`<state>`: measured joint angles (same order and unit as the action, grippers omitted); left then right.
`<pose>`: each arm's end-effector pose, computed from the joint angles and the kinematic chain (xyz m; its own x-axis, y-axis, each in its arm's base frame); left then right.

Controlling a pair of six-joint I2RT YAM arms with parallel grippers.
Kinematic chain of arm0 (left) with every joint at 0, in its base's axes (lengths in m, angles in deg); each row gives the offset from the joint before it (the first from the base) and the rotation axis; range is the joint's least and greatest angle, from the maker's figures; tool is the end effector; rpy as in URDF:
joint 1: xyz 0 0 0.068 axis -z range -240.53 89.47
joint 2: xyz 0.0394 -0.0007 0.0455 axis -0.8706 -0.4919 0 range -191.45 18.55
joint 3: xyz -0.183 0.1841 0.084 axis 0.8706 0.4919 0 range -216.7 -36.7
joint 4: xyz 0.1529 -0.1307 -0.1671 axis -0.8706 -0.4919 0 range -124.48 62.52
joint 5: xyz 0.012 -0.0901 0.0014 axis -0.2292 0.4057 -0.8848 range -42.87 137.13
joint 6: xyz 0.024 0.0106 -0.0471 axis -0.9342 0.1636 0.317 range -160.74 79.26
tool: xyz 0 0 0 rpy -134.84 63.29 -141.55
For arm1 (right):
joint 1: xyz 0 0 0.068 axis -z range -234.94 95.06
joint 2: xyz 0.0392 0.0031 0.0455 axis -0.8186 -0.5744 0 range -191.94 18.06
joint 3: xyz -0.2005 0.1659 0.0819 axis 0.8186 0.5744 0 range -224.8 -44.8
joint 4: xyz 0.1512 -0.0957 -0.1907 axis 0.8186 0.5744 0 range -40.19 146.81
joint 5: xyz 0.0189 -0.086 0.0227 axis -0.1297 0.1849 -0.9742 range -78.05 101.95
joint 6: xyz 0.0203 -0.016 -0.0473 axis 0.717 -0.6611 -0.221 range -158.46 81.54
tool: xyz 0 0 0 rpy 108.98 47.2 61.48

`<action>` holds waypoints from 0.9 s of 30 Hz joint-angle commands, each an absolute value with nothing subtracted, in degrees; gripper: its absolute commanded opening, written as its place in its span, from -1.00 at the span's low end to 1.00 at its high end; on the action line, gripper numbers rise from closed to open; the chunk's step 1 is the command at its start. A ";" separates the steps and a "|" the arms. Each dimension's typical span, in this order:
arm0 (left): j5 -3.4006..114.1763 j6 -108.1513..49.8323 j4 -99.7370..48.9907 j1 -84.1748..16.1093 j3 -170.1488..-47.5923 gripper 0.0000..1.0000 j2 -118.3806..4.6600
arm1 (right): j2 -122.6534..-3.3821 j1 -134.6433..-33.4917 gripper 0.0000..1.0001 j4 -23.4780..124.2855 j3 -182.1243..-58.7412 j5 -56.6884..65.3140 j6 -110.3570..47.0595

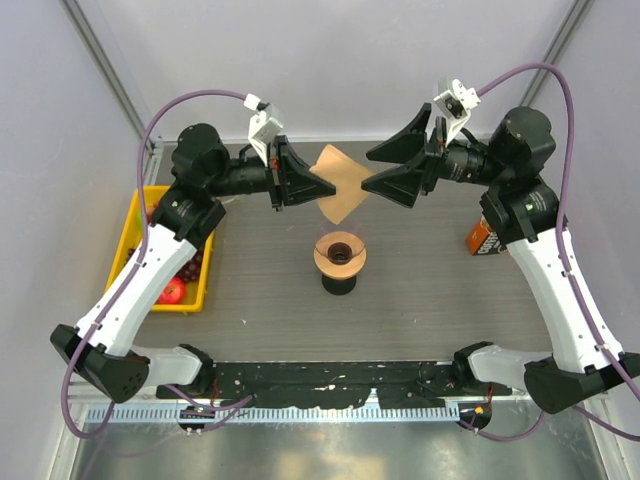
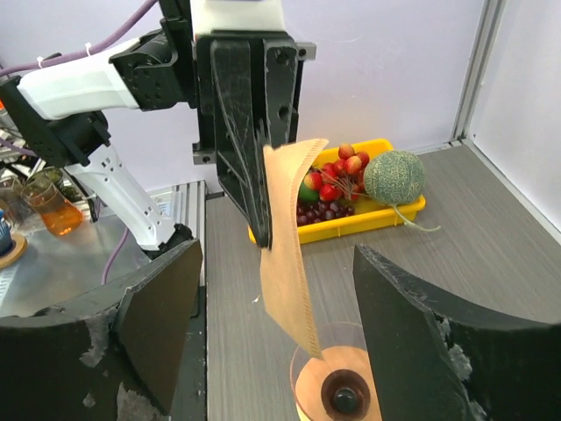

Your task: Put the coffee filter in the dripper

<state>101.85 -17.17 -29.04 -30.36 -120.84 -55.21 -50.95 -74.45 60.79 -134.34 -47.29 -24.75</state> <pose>0.2187 -0.1606 0.4848 -0.2735 -0.1082 -0.9558 0.9583 0.0552 -0.2804 0.2017 0.1038 0.5174 -0.0779 0.1010 -0.9918 -0.9790 0.1803 0.0952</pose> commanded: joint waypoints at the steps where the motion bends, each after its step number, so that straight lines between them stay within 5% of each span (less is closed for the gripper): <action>1: 104.53 -37.19 -46.70 -28.28 -125.90 -1.00 -53.70 | -53.03 -75.77 0.52 65.98 -139.54 -50.18 -29.50; 12: 102.76 -46.45 -54.98 -26.34 -129.25 -1.00 -53.88 | -57.87 -81.57 0.48 73.44 -144.29 -50.18 -34.24; 22: 99.69 -38.03 -54.99 -26.17 -129.34 -1.00 -54.84 | -57.26 -84.47 -0.76 76.78 -145.52 -44.74 -43.90; 27: 97.67 -33.28 -54.20 -26.08 -128.64 -1.00 -55.19 | -56.29 -85.96 -0.89 78.37 -145.44 -35.34 -49.08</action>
